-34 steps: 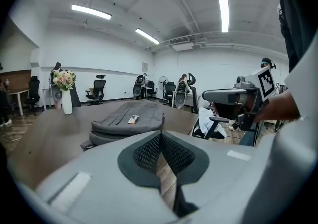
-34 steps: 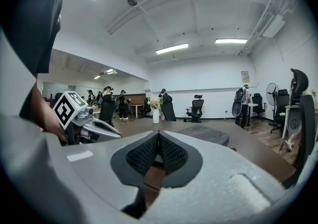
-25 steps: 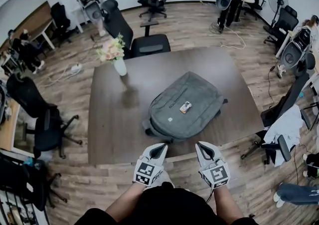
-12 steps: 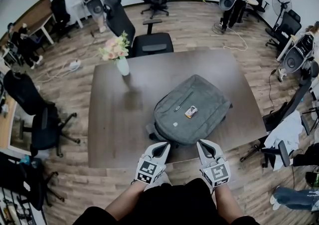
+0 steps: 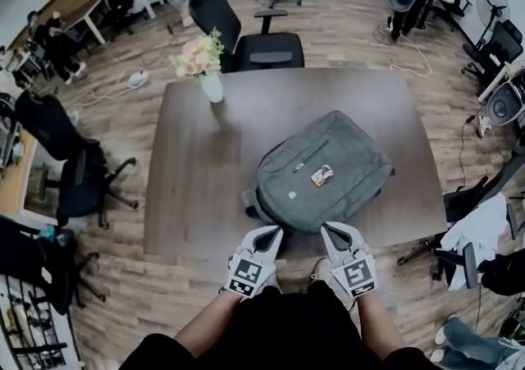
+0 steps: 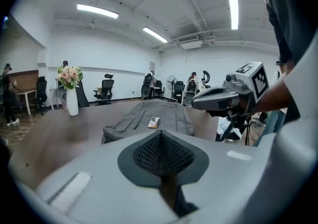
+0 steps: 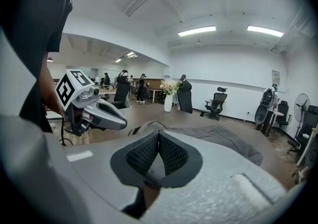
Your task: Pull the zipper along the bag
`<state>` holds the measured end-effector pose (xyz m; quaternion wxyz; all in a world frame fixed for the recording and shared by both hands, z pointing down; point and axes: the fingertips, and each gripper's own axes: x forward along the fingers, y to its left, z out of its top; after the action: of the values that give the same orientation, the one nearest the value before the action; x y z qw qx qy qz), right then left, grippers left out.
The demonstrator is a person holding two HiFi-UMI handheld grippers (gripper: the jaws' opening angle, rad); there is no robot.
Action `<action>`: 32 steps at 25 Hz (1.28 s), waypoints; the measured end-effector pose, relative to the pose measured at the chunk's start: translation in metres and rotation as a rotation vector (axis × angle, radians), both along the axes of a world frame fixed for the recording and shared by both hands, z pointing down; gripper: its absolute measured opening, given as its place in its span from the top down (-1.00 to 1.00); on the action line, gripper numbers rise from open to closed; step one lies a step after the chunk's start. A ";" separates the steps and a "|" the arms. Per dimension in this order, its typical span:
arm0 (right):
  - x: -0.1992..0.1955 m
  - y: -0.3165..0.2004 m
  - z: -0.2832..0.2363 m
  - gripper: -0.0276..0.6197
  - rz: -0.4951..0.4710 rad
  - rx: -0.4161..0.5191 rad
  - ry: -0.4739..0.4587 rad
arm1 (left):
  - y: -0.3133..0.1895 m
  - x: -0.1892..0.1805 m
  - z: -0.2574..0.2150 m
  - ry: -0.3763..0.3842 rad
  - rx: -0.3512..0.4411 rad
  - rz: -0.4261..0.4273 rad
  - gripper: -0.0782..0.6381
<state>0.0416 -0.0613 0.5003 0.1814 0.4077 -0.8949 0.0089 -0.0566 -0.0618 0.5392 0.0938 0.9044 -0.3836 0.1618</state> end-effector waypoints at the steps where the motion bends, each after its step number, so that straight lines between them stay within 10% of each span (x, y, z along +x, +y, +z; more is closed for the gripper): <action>1: 0.000 0.000 0.003 0.91 -0.020 -0.002 0.014 | 0.002 0.001 0.004 -0.016 0.001 -0.008 0.73; 12: -0.011 0.000 0.027 0.90 -0.196 -0.049 0.033 | 0.019 0.012 0.034 -0.075 -0.071 -0.053 0.53; 14: -0.018 0.004 0.033 0.36 -0.257 -0.068 0.057 | 0.020 0.017 0.037 -0.093 -0.075 -0.026 0.37; 32: -0.015 0.006 0.062 0.36 -0.338 -0.121 0.145 | 0.013 0.038 0.066 -0.255 -0.115 -0.106 0.47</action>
<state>0.0271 -0.0556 0.5619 0.2684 0.2394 -0.9331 0.0027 -0.0190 -0.0485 0.6048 0.1045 0.8481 -0.4296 0.2919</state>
